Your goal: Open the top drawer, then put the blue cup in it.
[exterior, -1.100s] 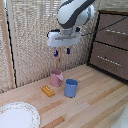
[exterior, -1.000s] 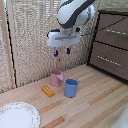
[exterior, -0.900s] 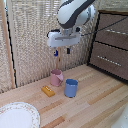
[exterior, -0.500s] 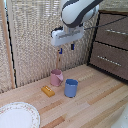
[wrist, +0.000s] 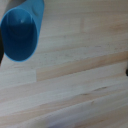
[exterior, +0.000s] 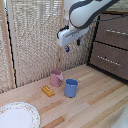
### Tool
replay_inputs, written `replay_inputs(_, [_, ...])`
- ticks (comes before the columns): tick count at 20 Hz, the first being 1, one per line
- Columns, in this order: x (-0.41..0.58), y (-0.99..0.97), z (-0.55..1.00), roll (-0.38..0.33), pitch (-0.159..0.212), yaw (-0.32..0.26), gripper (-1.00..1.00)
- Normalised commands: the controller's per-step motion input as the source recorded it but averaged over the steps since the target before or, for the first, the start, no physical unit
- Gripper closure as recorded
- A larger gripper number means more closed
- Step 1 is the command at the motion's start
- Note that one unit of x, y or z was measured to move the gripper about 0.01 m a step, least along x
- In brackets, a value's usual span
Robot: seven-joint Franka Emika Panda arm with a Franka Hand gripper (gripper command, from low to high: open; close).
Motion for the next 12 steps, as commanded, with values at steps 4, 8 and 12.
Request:
replay_inputs(4, [-0.136,-0.22,0.0,-0.374,-0.015,0.114,-1.0])
replay_inputs(8, [-0.081,-0.22,0.0,-0.375,-0.001,0.082,-1.0])
replay_inputs(12, [0.333,-0.14,0.11,-0.356,0.0,-0.013,-1.0])
